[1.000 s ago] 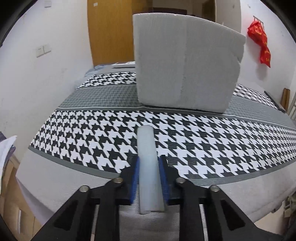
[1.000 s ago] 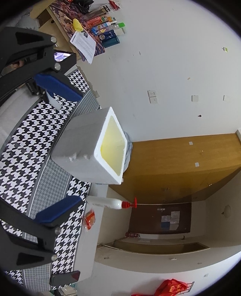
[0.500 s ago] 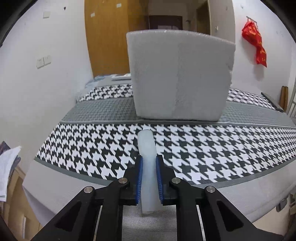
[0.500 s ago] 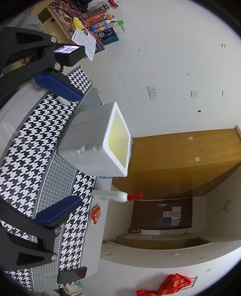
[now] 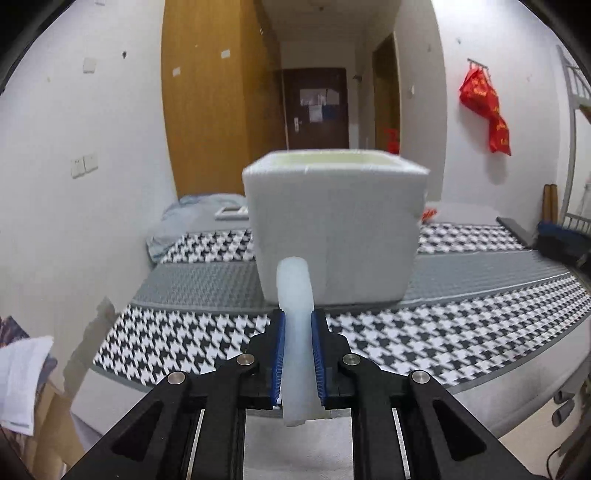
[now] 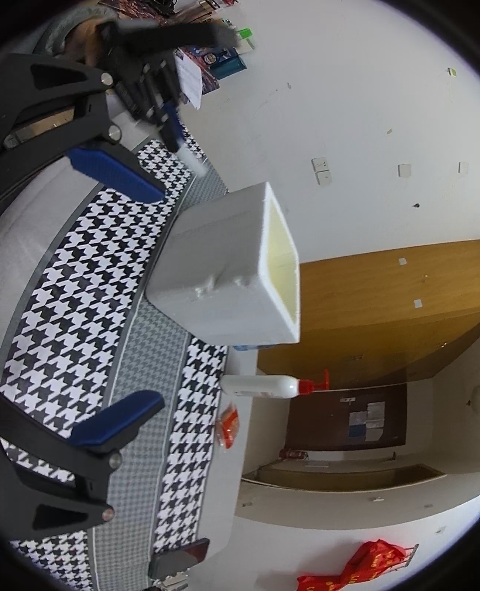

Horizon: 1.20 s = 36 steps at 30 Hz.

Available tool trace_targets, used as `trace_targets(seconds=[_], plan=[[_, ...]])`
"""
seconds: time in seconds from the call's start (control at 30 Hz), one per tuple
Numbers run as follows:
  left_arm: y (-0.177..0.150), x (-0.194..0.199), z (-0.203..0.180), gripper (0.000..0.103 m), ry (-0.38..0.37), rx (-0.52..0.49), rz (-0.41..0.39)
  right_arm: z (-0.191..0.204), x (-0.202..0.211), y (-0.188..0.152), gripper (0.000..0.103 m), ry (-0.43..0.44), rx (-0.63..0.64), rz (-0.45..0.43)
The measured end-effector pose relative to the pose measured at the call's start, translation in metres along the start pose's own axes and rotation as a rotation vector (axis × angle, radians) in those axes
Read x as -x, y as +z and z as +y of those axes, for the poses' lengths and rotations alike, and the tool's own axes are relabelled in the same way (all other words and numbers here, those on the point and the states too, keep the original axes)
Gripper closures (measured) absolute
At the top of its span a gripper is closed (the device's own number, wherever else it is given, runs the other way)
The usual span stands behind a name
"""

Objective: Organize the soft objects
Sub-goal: 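Carry the foam stick up over the foam box with the left gripper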

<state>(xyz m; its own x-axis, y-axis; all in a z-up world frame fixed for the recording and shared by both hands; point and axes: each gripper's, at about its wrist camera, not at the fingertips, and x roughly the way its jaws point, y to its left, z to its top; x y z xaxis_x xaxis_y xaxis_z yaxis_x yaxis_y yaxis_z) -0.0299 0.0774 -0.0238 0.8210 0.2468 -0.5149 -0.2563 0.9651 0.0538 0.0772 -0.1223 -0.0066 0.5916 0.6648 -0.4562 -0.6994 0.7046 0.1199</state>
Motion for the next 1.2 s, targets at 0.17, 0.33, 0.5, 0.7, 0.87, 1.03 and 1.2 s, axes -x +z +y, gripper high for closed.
trace_targets(seconds=[0.17,0.33,0.5,0.7,0.87,1.03,1.2], plan=[[0.011,0.012,0.002,0.088,-0.019,-0.002,-0.047,-0.003,-0.012,-0.014,0.0,0.0,-0.039,0.019],[0.019,0.021,0.003,0.088,-0.032,-0.002,-0.102,0.006,-0.011,-0.025,0.0,-0.058,-0.026,-0.007],[0.028,0.029,0.002,0.088,-0.05,-0.015,-0.139,0.014,-0.009,-0.033,0.0,-0.049,-0.033,-0.026],[0.039,0.035,0.003,0.088,-0.069,-0.032,-0.186,0.019,-0.009,-0.044,0.0,-0.066,-0.044,-0.021],[0.052,0.028,0.002,0.088,-0.075,-0.045,-0.199,0.02,0.003,-0.05,0.0,-0.067,-0.073,-0.041],[0.066,0.021,0.004,0.088,-0.111,-0.041,-0.208,0.026,0.014,-0.054,0.0,-0.1,-0.055,-0.052],[0.087,0.005,0.002,0.088,-0.149,-0.052,-0.204,0.03,0.026,-0.057,0.0,-0.119,-0.058,-0.08]])
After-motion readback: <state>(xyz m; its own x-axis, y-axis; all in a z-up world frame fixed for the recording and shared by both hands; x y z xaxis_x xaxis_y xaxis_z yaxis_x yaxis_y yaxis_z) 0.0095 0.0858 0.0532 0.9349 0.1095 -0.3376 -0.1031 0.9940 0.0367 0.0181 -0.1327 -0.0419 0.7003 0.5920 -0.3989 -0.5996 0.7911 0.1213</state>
